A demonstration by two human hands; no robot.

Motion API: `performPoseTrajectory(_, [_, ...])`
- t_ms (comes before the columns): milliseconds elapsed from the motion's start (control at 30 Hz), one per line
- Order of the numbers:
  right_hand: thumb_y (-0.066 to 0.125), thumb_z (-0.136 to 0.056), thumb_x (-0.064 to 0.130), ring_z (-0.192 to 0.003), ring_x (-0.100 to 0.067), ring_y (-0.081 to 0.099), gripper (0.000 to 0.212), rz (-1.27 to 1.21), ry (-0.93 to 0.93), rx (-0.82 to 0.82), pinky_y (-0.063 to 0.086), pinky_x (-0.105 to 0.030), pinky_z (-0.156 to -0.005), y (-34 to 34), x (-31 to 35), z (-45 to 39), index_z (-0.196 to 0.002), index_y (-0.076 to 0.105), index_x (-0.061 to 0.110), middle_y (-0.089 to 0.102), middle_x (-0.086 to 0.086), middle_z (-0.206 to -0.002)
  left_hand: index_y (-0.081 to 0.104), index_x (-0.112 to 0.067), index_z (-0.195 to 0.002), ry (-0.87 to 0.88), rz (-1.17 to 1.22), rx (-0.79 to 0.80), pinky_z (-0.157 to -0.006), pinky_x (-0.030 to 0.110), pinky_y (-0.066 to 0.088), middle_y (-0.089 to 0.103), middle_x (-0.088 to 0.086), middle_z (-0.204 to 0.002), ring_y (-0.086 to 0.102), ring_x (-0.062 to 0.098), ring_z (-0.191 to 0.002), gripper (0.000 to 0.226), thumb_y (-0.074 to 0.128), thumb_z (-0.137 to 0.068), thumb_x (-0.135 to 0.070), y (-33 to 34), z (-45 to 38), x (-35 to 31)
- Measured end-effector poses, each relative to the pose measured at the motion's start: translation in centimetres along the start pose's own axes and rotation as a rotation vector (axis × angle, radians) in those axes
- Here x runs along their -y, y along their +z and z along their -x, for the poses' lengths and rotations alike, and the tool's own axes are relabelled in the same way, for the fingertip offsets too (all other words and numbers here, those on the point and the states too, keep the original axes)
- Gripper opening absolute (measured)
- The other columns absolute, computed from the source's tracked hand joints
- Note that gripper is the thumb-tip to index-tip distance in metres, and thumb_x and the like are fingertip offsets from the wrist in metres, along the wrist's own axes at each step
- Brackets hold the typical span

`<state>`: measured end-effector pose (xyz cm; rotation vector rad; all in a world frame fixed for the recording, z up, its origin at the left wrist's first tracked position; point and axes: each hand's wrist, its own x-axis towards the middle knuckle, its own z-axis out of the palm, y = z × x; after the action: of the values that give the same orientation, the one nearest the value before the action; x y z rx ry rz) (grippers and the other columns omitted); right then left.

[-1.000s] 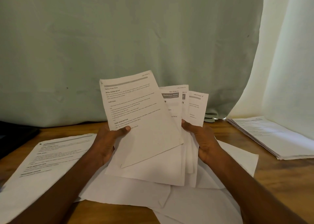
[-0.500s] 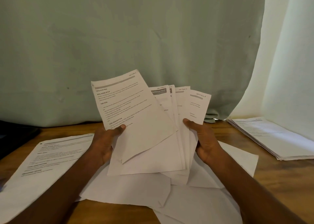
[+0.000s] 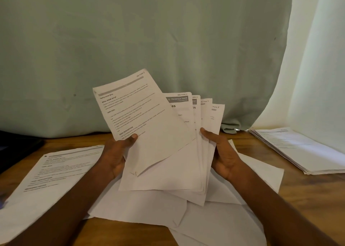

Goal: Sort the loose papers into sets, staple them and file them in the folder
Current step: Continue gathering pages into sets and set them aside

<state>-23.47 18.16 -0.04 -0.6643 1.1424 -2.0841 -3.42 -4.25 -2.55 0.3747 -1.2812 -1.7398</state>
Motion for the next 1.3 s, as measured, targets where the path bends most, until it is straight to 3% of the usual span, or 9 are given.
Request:
performPoseTrajectory(167, [0.072,-0.087,0.000,-0.114,-0.039,0.067,0.049,0.095,-0.032,-0.053,0.051,-0.056,-0.105,-0.1,-0.3,-0.2,-0.134,0.062,0.007,0.072,-0.016,-0.123,0.071,-0.020,-0.119,-0.019,-0.004,0.015,-0.072,0.021,0.060,0.077,-0.003,-0.116,0.075,0.008,-0.099,0.049,0.081,-0.072,-0.010,0.3,0.2,0.0])
performPoseTrajectory(433, [0.079,-0.081,0.002,-0.117,-0.038,0.066,0.060,0.048,-0.105,-0.091,0.049,-0.059,-0.105,-0.5,-0.3,-0.7,-0.138,0.060,0.011,0.071,-0.012,-0.127,0.066,-0.020,-0.135,-0.093,-0.046,0.145,-0.102,0.044,0.054,0.071,0.004,-0.131,0.067,0.022,-0.123,0.057,0.077,-0.083,-0.002,0.8,0.8,0.1])
performPoseTrajectory(533, [0.081,-0.072,0.009,-0.116,-0.036,0.067,0.068,0.058,-0.131,-0.071,0.050,-0.058,-0.105,-0.3,-0.4,-0.5,-0.137,0.060,0.014,0.071,-0.011,-0.127,0.064,-0.018,-0.138,-0.084,-0.073,0.175,-0.104,0.045,0.053,0.071,0.005,-0.132,0.066,0.024,-0.124,0.060,0.076,-0.083,0.001,1.2,1.1,0.1])
performPoseTrajectory(667, [0.076,-0.080,0.010,-0.120,-0.039,0.064,0.057,0.056,-0.162,-0.078,0.047,-0.059,-0.108,-0.2,-0.5,-0.6,-0.135,0.062,0.011,0.069,-0.014,-0.130,0.061,-0.013,-0.140,-0.059,-0.074,0.120,-0.111,0.049,0.047,0.070,0.007,-0.133,0.065,0.025,-0.126,0.060,0.072,-0.086,0.009,1.3,1.2,-0.1])
performPoseTrajectory(833, [0.071,-0.091,0.016,-0.118,-0.035,0.067,0.052,0.019,-0.137,-0.051,0.051,-0.057,-0.104,0.0,-0.6,-0.6,-0.141,0.057,0.018,0.070,-0.010,-0.129,0.064,-0.012,-0.136,-0.071,-0.079,0.085,-0.105,0.050,0.053,0.073,0.007,-0.127,0.069,0.025,-0.119,0.057,0.074,-0.084,0.008,1.3,1.3,-0.2])
performPoseTrajectory(933, [0.072,-0.088,0.027,-0.115,-0.034,0.069,0.048,0.027,-0.072,0.041,0.054,-0.056,-0.100,0.2,-0.4,-0.3,-0.135,0.060,0.024,0.072,-0.008,-0.126,0.066,-0.012,-0.132,-0.052,-0.076,0.078,-0.092,0.040,0.061,0.075,0.006,-0.123,0.072,0.022,-0.113,0.059,0.078,-0.077,0.006,1.1,1.2,-0.2])
performPoseTrajectory(1033, [0.070,-0.087,0.020,-0.117,-0.037,0.067,0.048,0.064,-0.058,0.071,0.052,-0.058,-0.103,0.3,-0.6,-0.2,-0.134,0.060,0.019,0.071,-0.012,-0.127,0.069,-0.015,-0.126,-0.042,-0.074,0.089,-0.078,0.030,0.063,0.076,0.004,-0.120,0.073,0.019,-0.109,0.061,0.081,-0.068,0.002,0.9,1.1,-0.3])
performPoseTrajectory(1133, [0.066,-0.092,0.011,-0.117,-0.038,0.067,0.040,0.100,-0.053,0.068,0.051,-0.058,-0.103,0.3,-0.8,-0.3,-0.131,0.061,0.017,0.070,-0.014,-0.128,0.070,-0.016,-0.124,-0.022,-0.086,0.109,-0.076,0.026,0.061,0.077,0.003,-0.119,0.074,0.017,-0.107,0.060,0.080,-0.068,0.003,0.8,1.0,-0.3])
performPoseTrajectory(1300, [0.073,-0.078,0.016,-0.117,-0.035,0.067,0.049,0.157,-0.100,0.041,0.053,-0.054,-0.102,0.2,-0.9,-0.2,-0.125,0.062,0.022,0.069,-0.012,-0.129,0.067,-0.017,-0.133,-0.047,-0.106,0.164,-0.083,0.033,0.062,0.073,0.006,-0.128,0.070,0.022,-0.116,0.064,0.081,-0.073,-0.001,0.8,1.0,-0.5])
